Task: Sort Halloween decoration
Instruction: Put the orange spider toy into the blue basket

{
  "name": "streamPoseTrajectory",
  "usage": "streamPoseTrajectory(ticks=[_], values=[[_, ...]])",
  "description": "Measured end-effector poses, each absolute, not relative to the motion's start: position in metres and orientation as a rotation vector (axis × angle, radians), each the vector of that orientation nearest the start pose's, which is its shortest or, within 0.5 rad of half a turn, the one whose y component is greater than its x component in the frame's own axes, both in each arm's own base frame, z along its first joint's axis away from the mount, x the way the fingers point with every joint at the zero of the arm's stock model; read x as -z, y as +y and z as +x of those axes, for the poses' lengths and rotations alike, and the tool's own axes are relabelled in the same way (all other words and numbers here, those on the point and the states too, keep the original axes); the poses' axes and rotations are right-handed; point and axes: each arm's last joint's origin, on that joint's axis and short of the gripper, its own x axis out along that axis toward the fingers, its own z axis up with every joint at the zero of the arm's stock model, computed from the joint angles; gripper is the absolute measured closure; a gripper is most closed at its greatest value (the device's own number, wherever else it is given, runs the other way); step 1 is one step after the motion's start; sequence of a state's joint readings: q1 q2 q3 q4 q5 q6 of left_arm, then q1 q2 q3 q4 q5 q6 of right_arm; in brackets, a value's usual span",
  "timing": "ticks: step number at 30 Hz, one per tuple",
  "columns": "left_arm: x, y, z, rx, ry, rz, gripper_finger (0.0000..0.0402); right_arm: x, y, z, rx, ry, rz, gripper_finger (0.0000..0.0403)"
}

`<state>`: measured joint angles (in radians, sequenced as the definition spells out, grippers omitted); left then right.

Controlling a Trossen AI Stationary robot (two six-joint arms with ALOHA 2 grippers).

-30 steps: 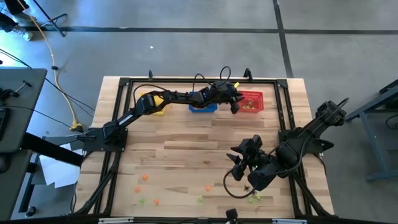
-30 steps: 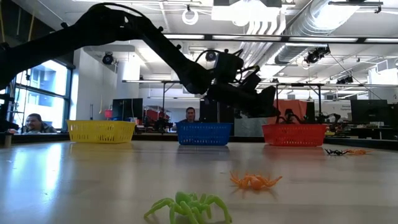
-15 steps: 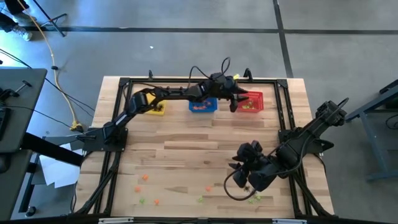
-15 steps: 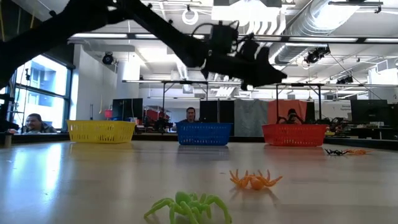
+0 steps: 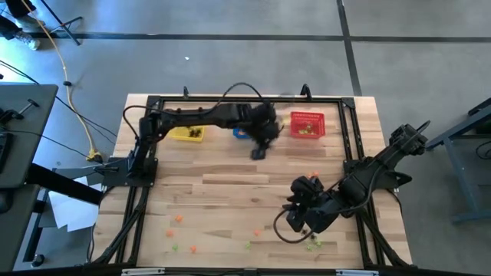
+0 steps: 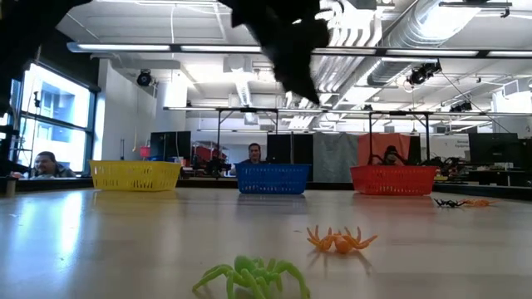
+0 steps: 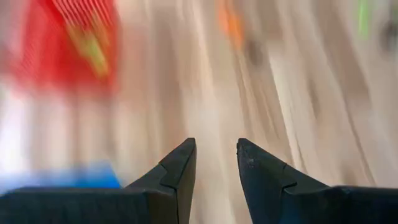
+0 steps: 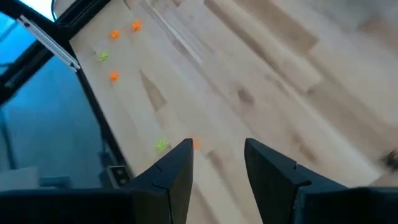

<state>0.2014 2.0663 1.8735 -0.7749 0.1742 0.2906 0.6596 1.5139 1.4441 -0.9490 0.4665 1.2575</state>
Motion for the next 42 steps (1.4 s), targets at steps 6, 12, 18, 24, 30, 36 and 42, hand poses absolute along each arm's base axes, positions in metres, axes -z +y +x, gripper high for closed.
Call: streamPoseTrajectory(ticks=[6, 12, 18, 24, 30, 36, 42], values=[[-0.247, 0.046, 0.406, 0.153, 1.295, 0.053, 0.03, -0.326, 0.173, 0.249, 0.342, 0.9, 0.715, 0.026], [-0.243, -0.016, 0.366, 0.199, 1.313, 0.081, 0.03, -0.305, 0.156, 0.238, 0.511, 1.045, 0.626, 0.026], [-0.262, -0.065, 0.318, 0.07, 1.149, 0.1, 0.03, -0.274, 0.136, 0.23, 0.607, 1.226, 0.513, 0.026], [-0.284, -0.099, 0.277, -0.073, 0.98, 0.081, 0.03, -0.236, 0.122, 0.241, 0.488, 1.336, 0.577, 0.026], [-0.3, -0.123, 0.25, -0.111, 0.874, 0.059, 0.03, -0.219, 0.105, 0.245, 0.525, 1.35, 0.669, 0.026], [-0.304, -0.141, 0.236, -0.108, 0.839, 0.029, 0.03, -0.206, 0.089, 0.246, 0.592, 1.296, 0.59, 0.026], [-0.305, -0.158, 0.223, -0.146, 0.784, 0.058, 0.03, -0.203, 0.076, 0.248, 0.574, 1.357, 0.644, 0.026]])
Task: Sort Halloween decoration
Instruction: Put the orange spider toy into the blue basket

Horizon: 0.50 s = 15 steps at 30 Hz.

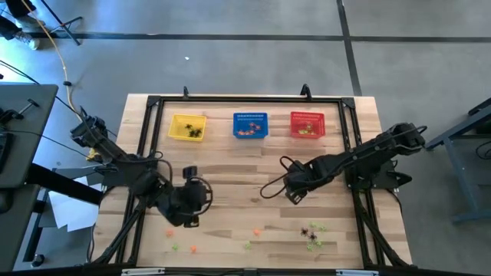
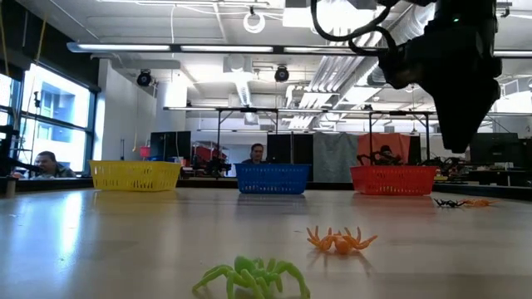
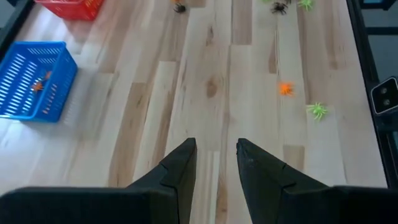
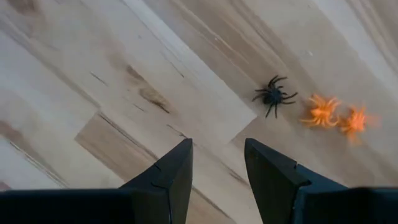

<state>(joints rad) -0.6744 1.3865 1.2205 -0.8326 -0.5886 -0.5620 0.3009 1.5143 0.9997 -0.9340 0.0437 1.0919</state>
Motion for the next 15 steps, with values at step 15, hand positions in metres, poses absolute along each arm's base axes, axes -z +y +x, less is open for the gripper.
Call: streamPoseTrajectory(ticks=[15], values=[[-0.307, -0.175, 0.207, -0.232, 0.669, 0.056, 0.03, -0.192, 0.062, 0.211, 0.623, 1.669, 0.261, 0.026]])
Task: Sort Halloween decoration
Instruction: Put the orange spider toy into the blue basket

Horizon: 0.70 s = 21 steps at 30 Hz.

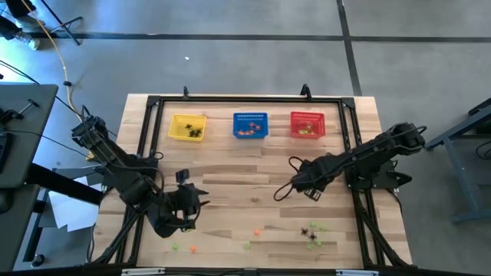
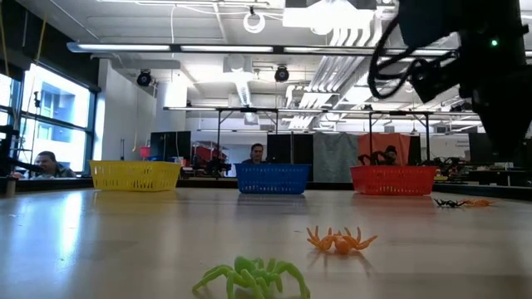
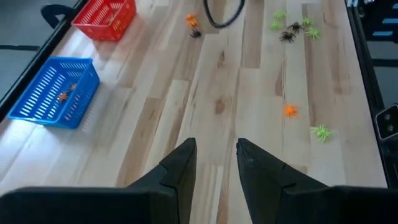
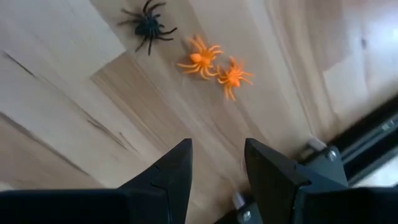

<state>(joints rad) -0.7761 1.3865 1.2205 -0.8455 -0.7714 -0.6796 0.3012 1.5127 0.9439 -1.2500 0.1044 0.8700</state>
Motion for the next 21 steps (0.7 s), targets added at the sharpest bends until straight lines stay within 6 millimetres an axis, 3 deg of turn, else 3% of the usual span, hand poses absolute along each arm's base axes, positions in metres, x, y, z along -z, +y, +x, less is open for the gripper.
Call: streamPoseTrajectory(ticks=[7, 21], values=[[-0.307, -0.175, 0.207, -0.237, 0.664, 0.059, 0.03, -0.163, 0.057, 0.197, 0.615, 1.691, 0.212, 0.026], [-0.308, -0.173, 0.208, -0.288, 0.62, 0.083, 0.03, -0.142, 0.045, 0.2, 0.504, 1.596, 0.093, 0.026]])
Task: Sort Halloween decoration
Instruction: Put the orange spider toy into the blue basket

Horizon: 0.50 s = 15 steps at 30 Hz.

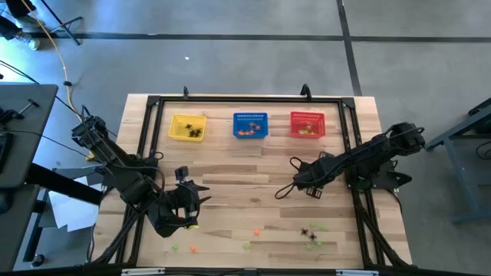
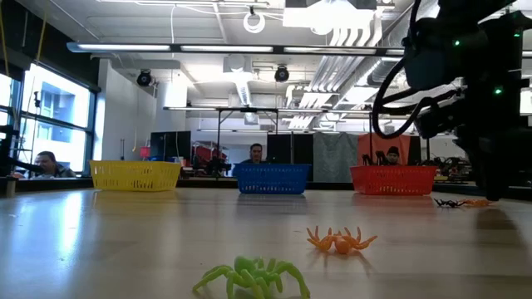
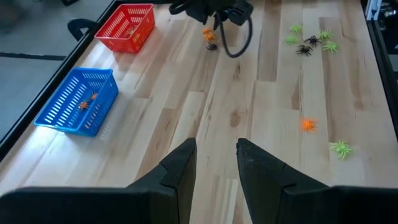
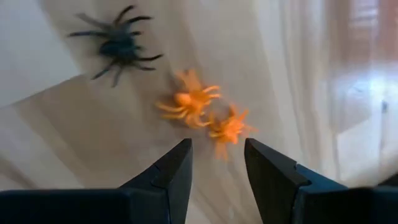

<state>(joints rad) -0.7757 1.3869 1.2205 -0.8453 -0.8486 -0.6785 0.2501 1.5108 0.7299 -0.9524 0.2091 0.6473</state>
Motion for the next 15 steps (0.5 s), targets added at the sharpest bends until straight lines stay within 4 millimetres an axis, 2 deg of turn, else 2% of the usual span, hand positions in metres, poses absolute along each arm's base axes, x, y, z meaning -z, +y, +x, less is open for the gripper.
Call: streamPoseTrajectory(ticks=[9, 15], values=[[-0.308, -0.173, 0.208, -0.288, 0.619, 0.083, 0.03, -0.142, 0.03, 0.203, 0.489, 1.608, 0.05, 0.026], [-0.308, -0.173, 0.208, -0.288, 0.619, 0.083, 0.03, -0.142, 0.021, 0.205, 0.472, 1.631, 0.108, 0.0272]])
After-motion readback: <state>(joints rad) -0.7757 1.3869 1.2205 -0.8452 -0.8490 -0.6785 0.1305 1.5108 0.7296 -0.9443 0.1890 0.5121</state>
